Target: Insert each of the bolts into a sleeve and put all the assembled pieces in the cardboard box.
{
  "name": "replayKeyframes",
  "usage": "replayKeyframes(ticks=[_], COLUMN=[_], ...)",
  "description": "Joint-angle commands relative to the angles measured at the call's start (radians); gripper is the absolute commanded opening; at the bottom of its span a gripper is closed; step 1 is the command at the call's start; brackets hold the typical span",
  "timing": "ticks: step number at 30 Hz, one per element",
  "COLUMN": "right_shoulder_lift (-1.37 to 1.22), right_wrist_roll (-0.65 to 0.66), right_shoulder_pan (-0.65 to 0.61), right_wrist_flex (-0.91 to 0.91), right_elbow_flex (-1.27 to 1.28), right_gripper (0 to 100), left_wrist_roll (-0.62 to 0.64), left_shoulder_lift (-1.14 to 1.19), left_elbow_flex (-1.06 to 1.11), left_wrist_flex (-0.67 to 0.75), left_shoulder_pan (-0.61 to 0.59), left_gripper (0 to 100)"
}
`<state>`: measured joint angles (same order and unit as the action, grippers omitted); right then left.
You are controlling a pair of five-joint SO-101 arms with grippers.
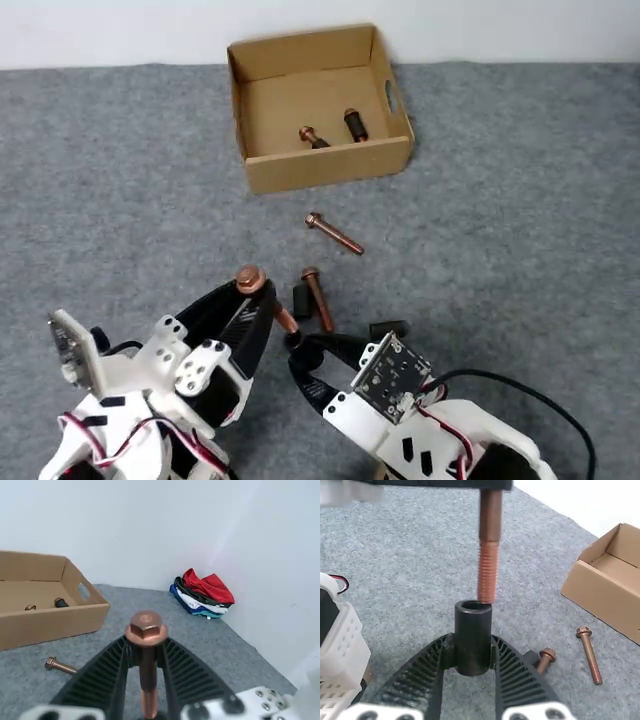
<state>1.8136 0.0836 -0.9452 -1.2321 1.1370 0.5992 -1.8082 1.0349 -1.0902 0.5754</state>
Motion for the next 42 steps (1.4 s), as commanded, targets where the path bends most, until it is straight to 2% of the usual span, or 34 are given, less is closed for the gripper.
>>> replayKeyframes(ticks=[1,6,18,22,27,35,42], right_shoulder_lift=[-0.005,-0.005,-0.005,-0.005,-0.005,-0.004,-0.005], right_wrist_roll=[0.011,0.011,0.011,0.011,0.017,0.106,0.242], right_shoulder_pan=[-0.01,-0.007,-0.007,-0.001,0.067,0.068,0.036], right_wrist_flex=[0.025,0.025,0.025,0.025,0.025,0.09,0.136], right_elbow_flex=[-0.011,-0.011,-0.011,-0.011,-0.012,-0.011,-0.009], right_gripper=[0.8,0.8,0.8,0.8,0.8,0.8,0.8], left_wrist_roll=[-0.005,-0.008,-0.026,-0.031,-0.031,-0.029,-0.052], left_shoulder_lift=[-0.005,-0.003,-0.003,-0.003,-0.002,0.008,0.215], left_elbow_flex=[0.005,0.004,-0.079,-0.082,-0.117,-0.119,-0.113], left_wrist_flex=[0.04,-0.043,-0.184,-0.192,-0.198,-0.241,-0.21], left_shoulder_pan=[0.034,0.086,0.086,0.086,0.086,0.091,0.126], left_gripper=[0,0,0,0,0,0,0])
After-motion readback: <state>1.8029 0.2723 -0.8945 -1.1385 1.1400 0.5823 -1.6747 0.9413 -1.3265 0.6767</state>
